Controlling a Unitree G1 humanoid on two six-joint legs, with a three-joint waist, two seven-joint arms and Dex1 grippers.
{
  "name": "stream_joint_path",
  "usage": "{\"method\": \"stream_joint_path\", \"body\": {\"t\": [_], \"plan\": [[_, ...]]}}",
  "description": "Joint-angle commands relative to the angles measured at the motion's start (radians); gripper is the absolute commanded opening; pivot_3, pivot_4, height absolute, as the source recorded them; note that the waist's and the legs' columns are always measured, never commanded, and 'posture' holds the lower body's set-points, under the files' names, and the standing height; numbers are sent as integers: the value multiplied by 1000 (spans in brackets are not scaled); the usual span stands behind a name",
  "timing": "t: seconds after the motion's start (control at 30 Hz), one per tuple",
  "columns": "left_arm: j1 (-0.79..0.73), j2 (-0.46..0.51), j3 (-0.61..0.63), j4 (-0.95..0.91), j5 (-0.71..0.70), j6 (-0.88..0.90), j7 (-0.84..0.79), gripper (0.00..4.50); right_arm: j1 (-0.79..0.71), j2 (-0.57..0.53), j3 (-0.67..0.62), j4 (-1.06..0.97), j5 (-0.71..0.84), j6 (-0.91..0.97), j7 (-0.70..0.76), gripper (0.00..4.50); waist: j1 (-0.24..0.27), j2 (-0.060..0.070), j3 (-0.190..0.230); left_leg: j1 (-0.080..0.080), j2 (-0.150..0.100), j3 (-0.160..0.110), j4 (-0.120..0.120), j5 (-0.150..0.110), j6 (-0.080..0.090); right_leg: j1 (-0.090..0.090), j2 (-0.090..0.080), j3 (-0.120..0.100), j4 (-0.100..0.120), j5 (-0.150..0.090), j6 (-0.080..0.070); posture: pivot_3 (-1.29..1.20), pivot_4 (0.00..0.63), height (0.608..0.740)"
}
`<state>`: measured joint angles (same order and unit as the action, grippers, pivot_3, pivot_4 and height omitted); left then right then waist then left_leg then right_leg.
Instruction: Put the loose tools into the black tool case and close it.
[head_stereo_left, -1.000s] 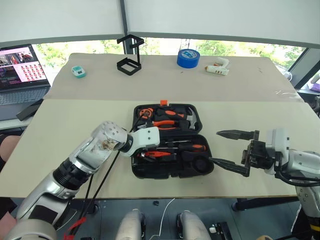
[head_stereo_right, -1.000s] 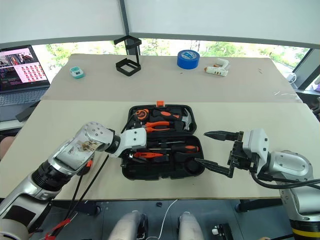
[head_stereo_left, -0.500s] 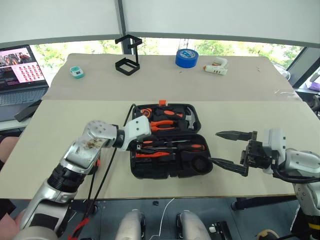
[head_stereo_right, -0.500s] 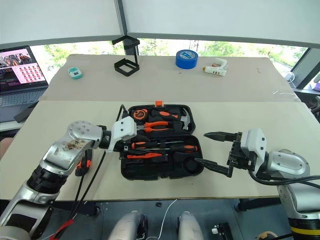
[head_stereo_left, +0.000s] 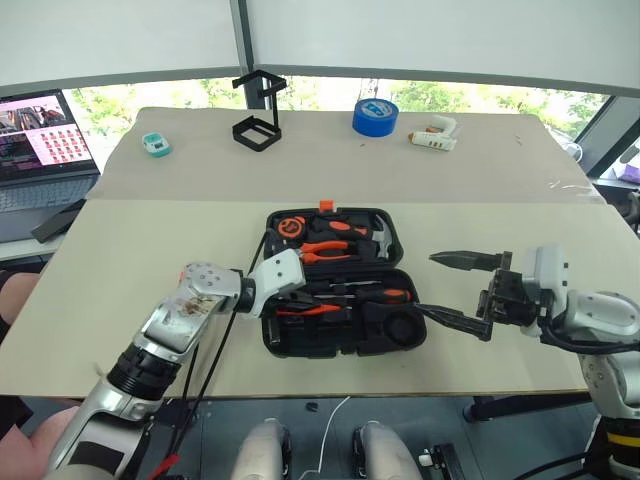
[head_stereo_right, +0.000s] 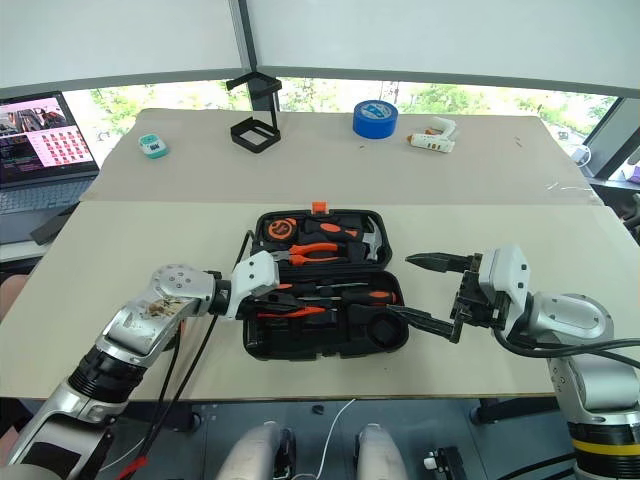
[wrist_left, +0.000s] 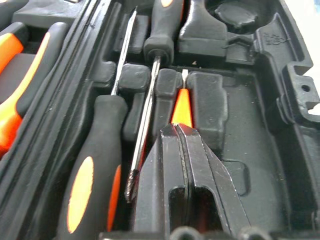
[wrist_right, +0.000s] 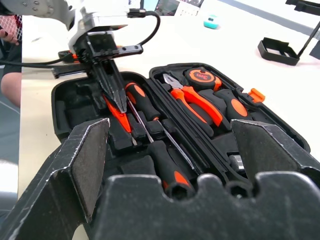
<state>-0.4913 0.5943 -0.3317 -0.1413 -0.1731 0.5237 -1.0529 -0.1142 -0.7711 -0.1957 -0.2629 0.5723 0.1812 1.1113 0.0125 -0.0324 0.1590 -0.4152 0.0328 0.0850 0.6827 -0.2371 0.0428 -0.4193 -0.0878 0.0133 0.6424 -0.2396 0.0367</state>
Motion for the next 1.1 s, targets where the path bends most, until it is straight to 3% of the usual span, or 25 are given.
{"method": "stream_joint_path", "body": {"t": [0.03,0.23,0.47,0.6,0.67,0.9,1.1], "plan": [[38,8,-40,37,57,14,38,46,-25,6,1,-1,1,-12,6,4500,0,0,-1,1,0,0,0,0,0,1,0,0,0,0,0,0,150,740],[79,0,22,32,28,-25,81,46,-41,12,14,28,-6,-28,17,4500,-1,1,-2,9,1,0,-1,0,0,8,0,0,-1,0,0,0,150,740],[189,-7,372,-117,-184,-130,124,46,-21,11,-12,117,-53,-149,70,4500,-4,1,-1,9,3,0,-2,0,0,9,-1,0,-1,0,0,0,150,740],[398,60,622,-226,-269,-116,120,983,3,11,-29,161,-62,-218,103,4500,-10,1,-2,9,2,1,-3,0,0,7,-3,0,-1,0,0,0,150,740],[550,80,765,-255,-279,-111,126,1779,10,31,-45,182,-46,-273,124,4500,-21,1,-2,11,3,2,-5,-1,1,8,-3,1,-2,0,0,0,150,740],[939,-25,1142,-233,-313,-123,225,4215,33,66,-29,253,-32,-319,195,4500,-21,1,-1,14,5,2,-5,-1,1,12,-5,-2,-4,-1,-3,0,150,740],[1105,-65,1264,-214,-353,-38,288,4362,11,128,-4,295,-39,-367,219,4500,-5,1,-2,15,6,2,-5,-2,1,13,-5,-4,-8,-5,-9,0,150,740]]}}
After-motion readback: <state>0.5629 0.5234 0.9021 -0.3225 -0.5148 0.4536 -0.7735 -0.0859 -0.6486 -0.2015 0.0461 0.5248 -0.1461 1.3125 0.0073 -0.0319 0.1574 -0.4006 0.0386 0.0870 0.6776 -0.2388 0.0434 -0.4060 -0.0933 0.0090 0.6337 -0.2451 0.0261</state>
